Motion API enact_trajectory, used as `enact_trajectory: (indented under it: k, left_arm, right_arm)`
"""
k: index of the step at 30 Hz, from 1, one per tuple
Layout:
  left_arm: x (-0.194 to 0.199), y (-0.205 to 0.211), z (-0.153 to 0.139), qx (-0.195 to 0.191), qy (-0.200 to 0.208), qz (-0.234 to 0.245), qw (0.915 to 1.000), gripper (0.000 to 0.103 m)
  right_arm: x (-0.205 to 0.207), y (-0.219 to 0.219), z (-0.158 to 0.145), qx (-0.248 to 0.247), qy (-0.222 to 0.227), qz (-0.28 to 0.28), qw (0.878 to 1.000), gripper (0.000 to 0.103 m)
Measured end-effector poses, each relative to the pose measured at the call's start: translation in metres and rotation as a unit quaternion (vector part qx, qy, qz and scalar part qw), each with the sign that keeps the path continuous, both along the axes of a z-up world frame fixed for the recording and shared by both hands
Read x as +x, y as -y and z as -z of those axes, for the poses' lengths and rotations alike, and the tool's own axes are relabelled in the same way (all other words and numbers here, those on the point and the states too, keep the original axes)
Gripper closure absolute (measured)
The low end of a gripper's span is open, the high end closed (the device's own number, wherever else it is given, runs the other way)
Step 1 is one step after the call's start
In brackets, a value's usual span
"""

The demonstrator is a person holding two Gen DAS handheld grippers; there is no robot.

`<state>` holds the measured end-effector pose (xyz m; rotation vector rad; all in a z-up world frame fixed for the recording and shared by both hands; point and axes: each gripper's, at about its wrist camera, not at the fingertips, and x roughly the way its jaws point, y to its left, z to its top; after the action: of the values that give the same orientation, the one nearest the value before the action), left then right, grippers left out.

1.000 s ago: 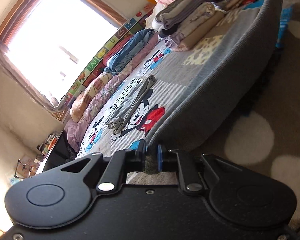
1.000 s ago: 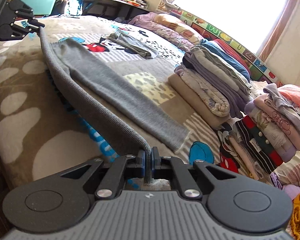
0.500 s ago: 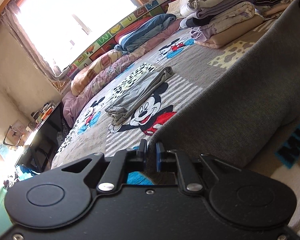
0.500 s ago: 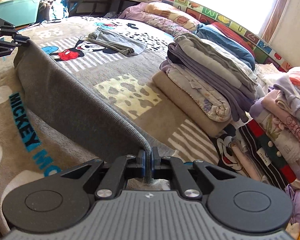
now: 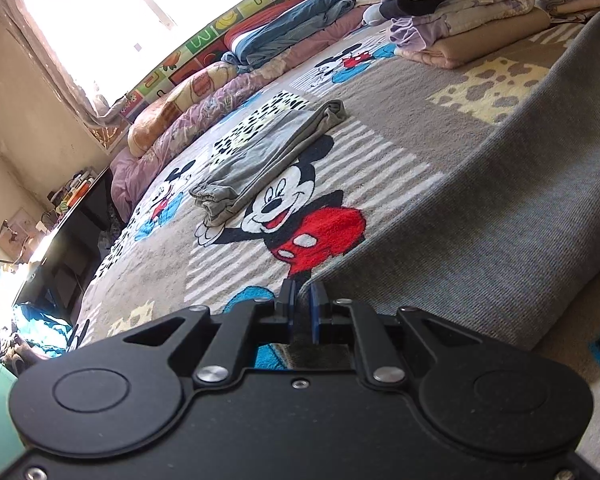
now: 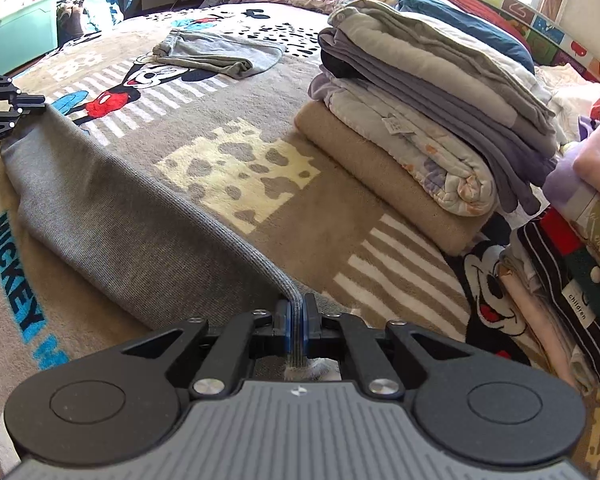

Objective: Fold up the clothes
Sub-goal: 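Lift both cuffs and fold the legs over onto the waistband, then open both grippers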

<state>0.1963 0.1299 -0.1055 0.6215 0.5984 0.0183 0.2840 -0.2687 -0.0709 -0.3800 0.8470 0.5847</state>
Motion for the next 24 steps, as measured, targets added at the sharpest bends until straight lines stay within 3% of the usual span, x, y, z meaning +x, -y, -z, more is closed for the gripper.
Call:
enact_trajectory:
  k: [11, 15, 16, 19, 20, 21, 24]
  left_arm:
    - [0.019, -0.001, 0.011, -0.006, -0.018, -0.016, 0.9997, 0.098]
    - [0.024, -0.001, 0.014, -0.01, -0.024, -0.02, 0.9995, 0.098]
    - [0.025, -0.002, 0.014, -0.017, -0.024, -0.024, 0.9993, 0.097]
    - [0.023, -0.01, 0.005, -0.048, -0.01, -0.044, 0.9978, 0.078]
    - [0.02, -0.013, 0.001, -0.059, -0.001, -0.051, 0.9969, 0.064]
    - [0.015, -0.015, -0.004, -0.069, 0.011, -0.058, 0.9959, 0.06]
    - [-0.007, -0.037, -0.016, -0.152, 0.041, -0.099, 0.9825, 0.06]
  right_arm:
    - [0.045, 0.015, 0.021, 0.066, -0.113, 0.054, 0.99, 0.096]
    - [0.054, 0.017, 0.035, 0.071, -0.135, 0.085, 0.985, 0.089]
    - [0.054, 0.019, 0.036, 0.072, -0.131, 0.097, 0.984, 0.084]
    - [0.047, 0.03, 0.034, 0.083, -0.106, 0.143, 0.98, 0.062]
    - [0.045, 0.033, 0.033, 0.088, -0.097, 0.158, 0.979, 0.061]
    - [0.039, 0.037, 0.029, 0.096, -0.083, 0.17, 0.977, 0.061]
    - [0.017, 0.039, 0.015, 0.087, -0.022, 0.19, 0.978, 0.059]
